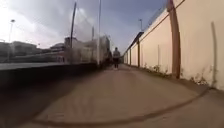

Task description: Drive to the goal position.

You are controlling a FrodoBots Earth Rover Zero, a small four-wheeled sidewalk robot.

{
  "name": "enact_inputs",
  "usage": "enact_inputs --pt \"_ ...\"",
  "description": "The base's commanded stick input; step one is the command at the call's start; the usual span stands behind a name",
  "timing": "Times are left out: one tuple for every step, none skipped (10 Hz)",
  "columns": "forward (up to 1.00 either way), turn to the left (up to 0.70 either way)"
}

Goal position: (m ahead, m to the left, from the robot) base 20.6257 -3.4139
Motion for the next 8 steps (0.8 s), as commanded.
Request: enact_inputs --pt "0.85 0.0" --pt "0.85 0.0" --pt "0.85 0.0" --pt "0.85 0.0" --pt "0.85 0.0" --pt "0.85 0.0" --pt "0.9 0.0" --pt "0.96 0.0"
